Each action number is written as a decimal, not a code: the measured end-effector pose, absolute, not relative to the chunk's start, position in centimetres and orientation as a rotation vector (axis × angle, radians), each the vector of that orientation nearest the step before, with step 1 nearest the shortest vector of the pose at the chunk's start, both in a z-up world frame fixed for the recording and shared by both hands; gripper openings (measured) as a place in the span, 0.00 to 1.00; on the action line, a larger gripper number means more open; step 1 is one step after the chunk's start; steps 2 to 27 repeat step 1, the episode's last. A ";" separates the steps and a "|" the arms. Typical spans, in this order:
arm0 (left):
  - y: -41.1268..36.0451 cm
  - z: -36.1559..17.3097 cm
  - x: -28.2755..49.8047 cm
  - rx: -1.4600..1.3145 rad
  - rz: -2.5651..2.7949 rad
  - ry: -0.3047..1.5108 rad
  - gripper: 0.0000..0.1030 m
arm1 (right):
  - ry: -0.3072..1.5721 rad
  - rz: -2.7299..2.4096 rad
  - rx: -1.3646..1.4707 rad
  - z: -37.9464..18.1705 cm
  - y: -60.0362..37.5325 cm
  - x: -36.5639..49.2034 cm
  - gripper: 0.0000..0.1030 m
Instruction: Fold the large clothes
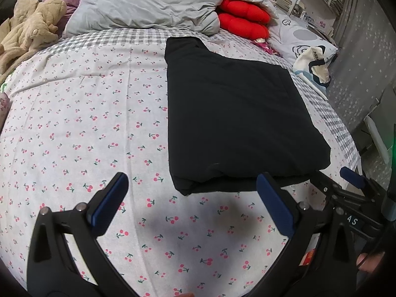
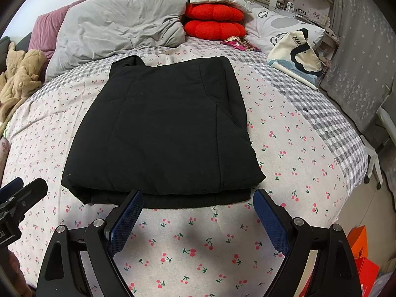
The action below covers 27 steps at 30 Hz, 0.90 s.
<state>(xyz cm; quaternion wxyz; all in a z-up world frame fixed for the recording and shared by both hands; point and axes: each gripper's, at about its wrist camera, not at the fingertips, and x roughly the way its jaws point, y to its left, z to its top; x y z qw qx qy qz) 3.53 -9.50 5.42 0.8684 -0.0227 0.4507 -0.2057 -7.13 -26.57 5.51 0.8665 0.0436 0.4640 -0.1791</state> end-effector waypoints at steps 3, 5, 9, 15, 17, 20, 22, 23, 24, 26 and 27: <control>-9.4 5.4 3.7 -0.042 -0.433 0.947 1.00 | 0.972 -0.378 0.092 5.5 -26.5 -7.1 0.89; -9.4 5.4 3.7 -0.042 -0.433 0.947 1.00 | 0.972 -0.378 0.092 5.5 -26.5 -7.1 0.89; -9.4 5.4 3.7 -0.042 -0.433 0.947 1.00 | 0.972 -0.378 0.092 5.5 -26.5 -7.1 0.89; -9.4 5.4 3.7 -0.042 -0.433 0.947 1.00 | 0.972 -0.378 0.092 5.5 -26.5 -7.1 0.89; -9.4 5.4 3.7 -0.042 -0.433 0.947 1.00 | 0.972 -0.378 0.092 5.5 -26.5 -7.1 0.89; -9.4 5.4 3.7 -0.042 -0.433 0.947 1.00 | 0.972 -0.378 0.092 5.5 -26.5 -7.1 0.89; -9.4 5.4 3.7 -0.042 -0.433 0.947 1.00 | 0.972 -0.378 0.092 5.5 -26.5 -7.1 0.89; -9.4 5.4 3.7 -0.042 -0.433 0.947 1.00 | 0.972 -0.378 0.092 5.5 -26.5 -7.1 0.89; -9.4 5.4 3.7 -0.042 -0.433 0.947 1.00 | 0.972 -0.378 0.092 5.5 -26.5 -7.1 0.89; -9.4 5.4 3.7 -0.042 -0.433 0.947 1.00 | 0.972 -0.378 0.092 5.5 -26.5 -7.1 0.89; -9.4 5.4 3.7 -0.042 -0.433 0.947 1.00 | 0.972 -0.378 0.092 5.5 -26.5 -7.1 0.89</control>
